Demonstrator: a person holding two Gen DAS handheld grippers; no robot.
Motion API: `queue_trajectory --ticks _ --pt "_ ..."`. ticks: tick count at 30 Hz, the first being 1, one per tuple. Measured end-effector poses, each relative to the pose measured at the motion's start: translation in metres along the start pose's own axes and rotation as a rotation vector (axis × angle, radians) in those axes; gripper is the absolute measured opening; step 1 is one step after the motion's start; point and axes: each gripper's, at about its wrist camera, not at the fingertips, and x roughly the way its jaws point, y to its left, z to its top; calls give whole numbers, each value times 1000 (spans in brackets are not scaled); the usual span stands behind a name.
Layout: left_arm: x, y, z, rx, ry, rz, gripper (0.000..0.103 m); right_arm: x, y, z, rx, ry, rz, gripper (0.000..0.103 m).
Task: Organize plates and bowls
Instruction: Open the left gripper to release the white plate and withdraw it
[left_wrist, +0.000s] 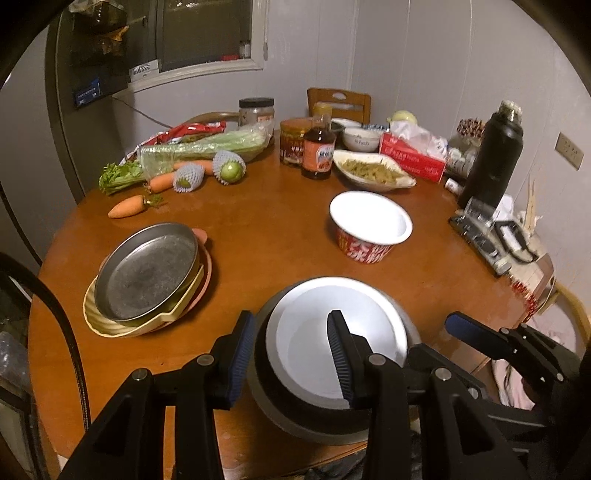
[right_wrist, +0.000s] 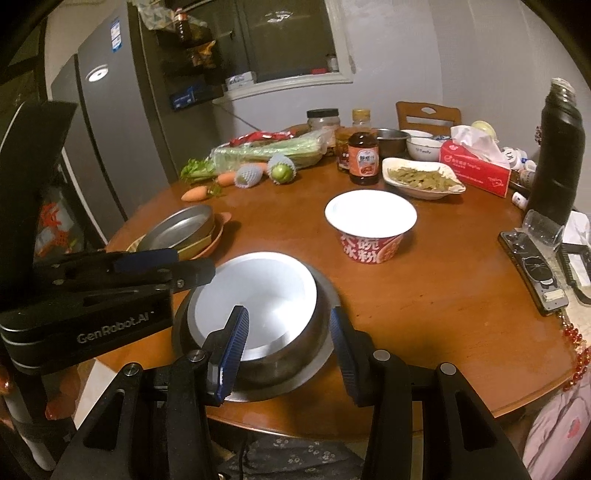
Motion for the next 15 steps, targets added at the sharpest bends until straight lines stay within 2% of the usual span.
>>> queue_trajectory --ticks 15 --pt "9 -11 22 33 -27 -37 46 1 -34 9 90 -33 -79 47"
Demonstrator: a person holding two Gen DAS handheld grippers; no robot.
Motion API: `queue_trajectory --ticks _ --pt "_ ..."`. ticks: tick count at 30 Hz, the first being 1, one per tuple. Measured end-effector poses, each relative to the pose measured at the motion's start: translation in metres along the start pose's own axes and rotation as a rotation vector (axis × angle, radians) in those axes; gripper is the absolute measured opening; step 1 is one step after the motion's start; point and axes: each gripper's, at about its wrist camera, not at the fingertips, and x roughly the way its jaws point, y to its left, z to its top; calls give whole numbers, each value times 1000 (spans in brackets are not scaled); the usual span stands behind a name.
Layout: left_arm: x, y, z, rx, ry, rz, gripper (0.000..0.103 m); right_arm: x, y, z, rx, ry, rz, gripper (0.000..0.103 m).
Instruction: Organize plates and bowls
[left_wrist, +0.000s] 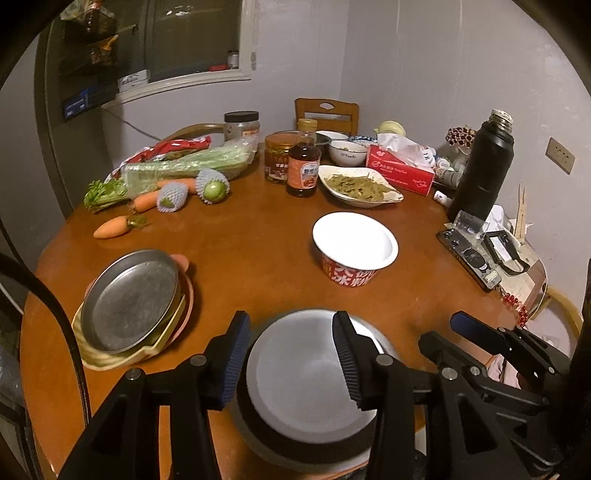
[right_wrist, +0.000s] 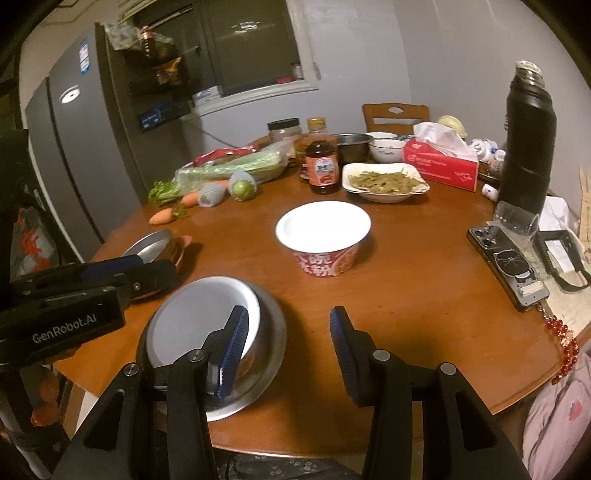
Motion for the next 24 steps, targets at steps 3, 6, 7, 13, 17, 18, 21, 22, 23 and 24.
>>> queue_trajectory --ticks 3,6,7,13,17,18,21,22,23,24 --pt "4 0 7 10 -4 -11 47 3 -10 5 26 -8 -14 47" --pt "10 1 16 21 -5 -18 47 7 -20 11 48 -12 -40 48" --pt "12 1 17 25 -4 -16 47 8 -23 13 54 -15 -47 48" --pt "25 -2 33 60 1 -23 47 15 -37 25 77 -25 -79 47" --pt "33 -5 44 84 -1 -28 47 21 -41 33 76 -30 -96 47" --pt "36 -6 47 91 1 -30 48 22 -42 35 76 -30 -99 48" --pt "47 -8 55 104 11 -33 49 28 -44 43 74 -29 -101 48" --pt "50 -9 58 108 12 -36 49 30 -44 45 75 -30 -102 48" --pt "54 -9 60 108 16 -43 50 33 -45 49 75 -31 -105 48" --pt "57 -9 61 107 22 -55 50 36 -45 52 74 -33 -103 48"
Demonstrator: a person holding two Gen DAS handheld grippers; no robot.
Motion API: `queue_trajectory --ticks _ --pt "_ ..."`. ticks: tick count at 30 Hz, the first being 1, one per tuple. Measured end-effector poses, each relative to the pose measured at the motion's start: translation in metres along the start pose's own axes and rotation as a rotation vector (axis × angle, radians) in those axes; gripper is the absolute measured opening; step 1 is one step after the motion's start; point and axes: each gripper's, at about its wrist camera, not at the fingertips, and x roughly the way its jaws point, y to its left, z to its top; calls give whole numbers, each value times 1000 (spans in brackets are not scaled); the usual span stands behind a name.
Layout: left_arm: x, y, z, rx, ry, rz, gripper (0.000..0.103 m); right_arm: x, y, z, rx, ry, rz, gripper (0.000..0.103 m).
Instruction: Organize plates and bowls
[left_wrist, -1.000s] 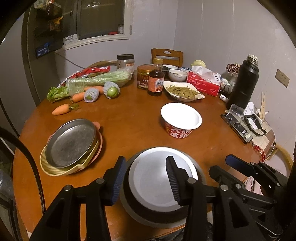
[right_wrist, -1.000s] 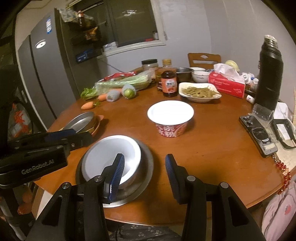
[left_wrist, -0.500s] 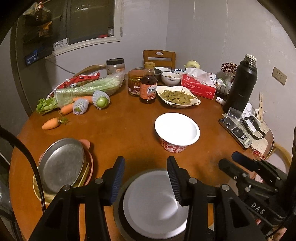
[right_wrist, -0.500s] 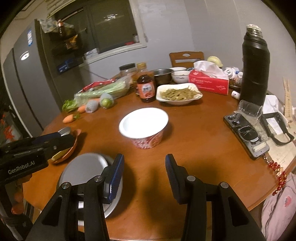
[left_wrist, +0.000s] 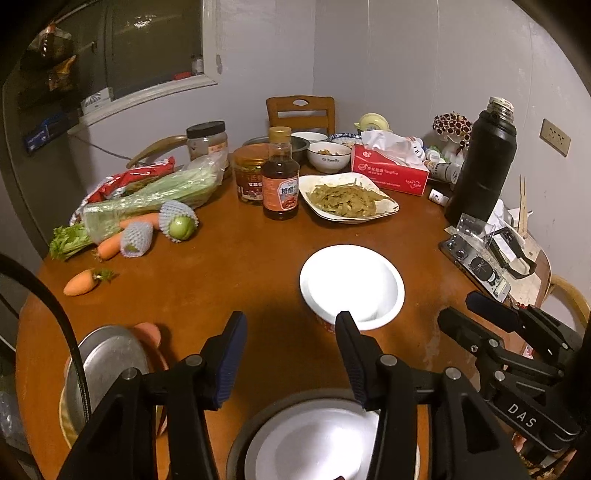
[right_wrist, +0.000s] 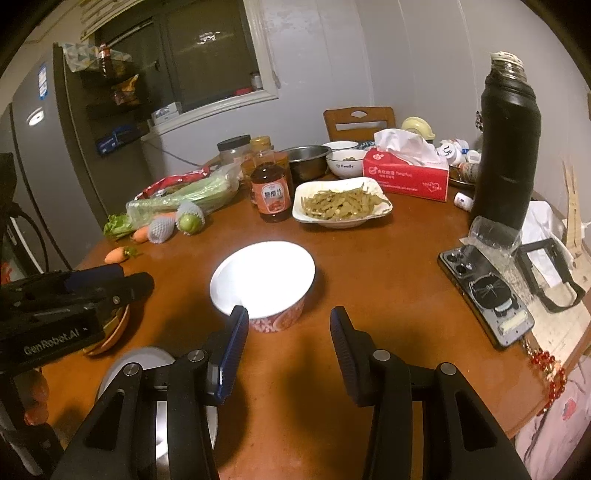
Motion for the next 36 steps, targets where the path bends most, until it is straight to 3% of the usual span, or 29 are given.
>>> queue_trajectory --ticks 3,17,36 --pt "10 0 5 7 13 -18 50 7 -1 7 3 -1 -6 48" --pt "51 -6 28 59 60 27 53 38 -9 31 12 5 -25 48" --pt "95 -11 31 79 161 31 53 88 -21 25 42 119 -12 48"
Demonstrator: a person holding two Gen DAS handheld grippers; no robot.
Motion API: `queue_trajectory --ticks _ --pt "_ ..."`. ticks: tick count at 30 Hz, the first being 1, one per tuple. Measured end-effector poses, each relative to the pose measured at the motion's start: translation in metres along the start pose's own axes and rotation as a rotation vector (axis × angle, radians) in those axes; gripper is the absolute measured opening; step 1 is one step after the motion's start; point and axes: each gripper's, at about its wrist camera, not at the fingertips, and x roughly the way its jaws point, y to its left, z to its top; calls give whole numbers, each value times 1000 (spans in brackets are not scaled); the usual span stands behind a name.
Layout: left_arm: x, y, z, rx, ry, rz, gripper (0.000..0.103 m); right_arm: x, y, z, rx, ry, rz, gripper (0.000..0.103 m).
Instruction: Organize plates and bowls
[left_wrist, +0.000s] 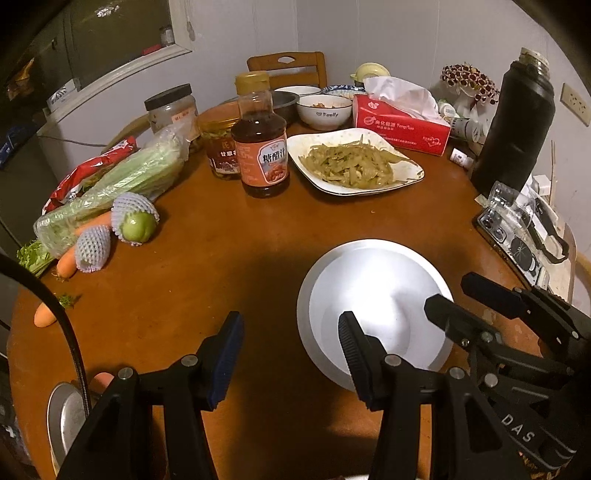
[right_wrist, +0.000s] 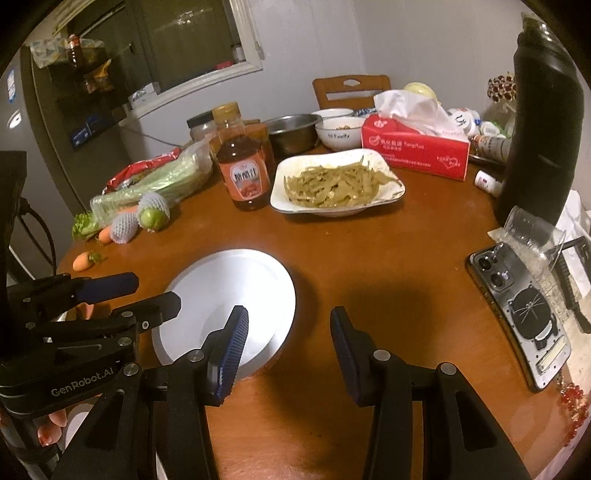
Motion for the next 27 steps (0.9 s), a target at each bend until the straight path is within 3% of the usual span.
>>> queue_trajectory --ticks 15,23,27 --pt "13 -1 0 -7 34 -47 51 11 1 -8 9 23 18 48" --pt "19 -7 -2 5 68 -93 26 7 6 -8 -10 7 30 44" --pt "17 -9 -4 17 63 -97 23 6 10 -8 -18 1 37 40"
